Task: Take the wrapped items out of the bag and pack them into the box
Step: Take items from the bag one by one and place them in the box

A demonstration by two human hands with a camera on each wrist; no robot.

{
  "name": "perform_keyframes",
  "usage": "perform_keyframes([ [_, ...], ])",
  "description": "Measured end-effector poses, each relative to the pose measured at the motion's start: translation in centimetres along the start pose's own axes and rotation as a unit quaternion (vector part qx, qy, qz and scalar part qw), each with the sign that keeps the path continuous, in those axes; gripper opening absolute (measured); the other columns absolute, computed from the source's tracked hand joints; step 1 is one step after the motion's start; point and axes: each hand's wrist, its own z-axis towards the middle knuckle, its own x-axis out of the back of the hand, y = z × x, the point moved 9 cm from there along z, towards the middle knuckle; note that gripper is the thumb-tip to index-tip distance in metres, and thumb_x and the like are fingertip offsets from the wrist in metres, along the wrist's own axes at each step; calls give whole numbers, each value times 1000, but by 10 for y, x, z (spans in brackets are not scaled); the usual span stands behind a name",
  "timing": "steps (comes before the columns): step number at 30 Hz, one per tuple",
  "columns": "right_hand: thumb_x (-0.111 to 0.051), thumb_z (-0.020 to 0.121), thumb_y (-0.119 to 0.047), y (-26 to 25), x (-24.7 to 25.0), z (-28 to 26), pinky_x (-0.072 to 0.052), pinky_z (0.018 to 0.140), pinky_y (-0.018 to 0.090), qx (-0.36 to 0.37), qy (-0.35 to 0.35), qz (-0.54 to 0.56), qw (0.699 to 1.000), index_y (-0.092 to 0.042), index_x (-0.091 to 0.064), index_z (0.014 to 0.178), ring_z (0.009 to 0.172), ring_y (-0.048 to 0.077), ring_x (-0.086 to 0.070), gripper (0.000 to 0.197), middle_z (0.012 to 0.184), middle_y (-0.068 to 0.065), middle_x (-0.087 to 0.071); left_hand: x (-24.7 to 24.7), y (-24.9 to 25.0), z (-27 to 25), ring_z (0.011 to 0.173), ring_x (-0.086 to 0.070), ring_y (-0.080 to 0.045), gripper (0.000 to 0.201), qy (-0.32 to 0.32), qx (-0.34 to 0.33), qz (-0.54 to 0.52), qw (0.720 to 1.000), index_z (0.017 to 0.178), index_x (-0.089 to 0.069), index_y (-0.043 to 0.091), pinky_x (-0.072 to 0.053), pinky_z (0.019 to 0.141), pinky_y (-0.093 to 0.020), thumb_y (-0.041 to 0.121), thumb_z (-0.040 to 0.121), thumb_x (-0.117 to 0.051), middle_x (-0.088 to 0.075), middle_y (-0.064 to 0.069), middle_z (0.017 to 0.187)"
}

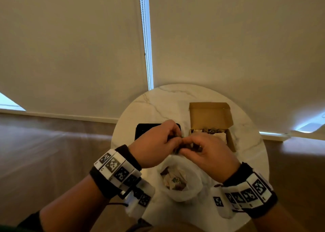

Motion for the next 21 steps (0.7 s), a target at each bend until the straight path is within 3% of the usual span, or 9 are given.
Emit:
perform_keyframes([
  [5,-68,88,-45,5,5,-1,-58,74,34,-34,58,114,991,-34,-74,100,83,5,-68,17,85,-18,-72,11,8,1,76,-68,-3,13,19,-5,-64,998,105,-61,24,-52,66,-15,34,98,-66,-73,5,87],
  [7,-74,89,-33,8,7,-1,-59,72,38,-50,82,156,983,-30,-74,95,77,10,-70,6,80,-14,-73,12,3,2,77,-70,-4,22,15,7,-110,994,110,-62,22,-53,67,-15,34,94,-72,-74,3,89],
  [10,-76,90,-25,15,12,1,-60,68,42,-66,114,189,973,-25,-73,90,71,14,-68,3,77,-5,-72,10,-4,2,72,-68,-1,36,3,19,-95,995,114,-63,25,-53,65,-18,43,87,-78,-73,6,85],
  [13,-78,89,-25,21,16,3,-60,66,44,-80,139,219,962,-23,-72,87,70,23,-68,7,77,2,-72,2,-10,-2,67,-62,6,23,-7,28,-96,995,107,-69,22,-46,61,-11,36,90,-77,-68,10,82],
  [15,-78,89,-26,22,20,4,-59,64,40,-87,155,224,958,-22,-72,87,69,26,-67,8,76,4,-72,1,-14,-3,79,-63,2,13,4,18,-63,998,101,-73,23,-49,70,-17,34,94,-72,-66,10,93],
  [18,-78,88,-24,27,25,5,-58,63,34,-105,173,231,952,-20,-72,87,68,24,-68,8,76,2,-73,-2,-19,-4,90,-62,-4,12,14,9,-49,999,99,-75,23,-52,83,-25,32,98,-66,-65,10,100],
  [21,-77,89,-28,36,27,7,-60,64,37,-121,183,216,951,-22,-73,87,69,23,-69,8,76,1,-74,0,-21,-8,84,-64,-6,12,32,3,-92,995,99,-73,23,-52,78,-24,30,100,-63,-68,9,92],
])
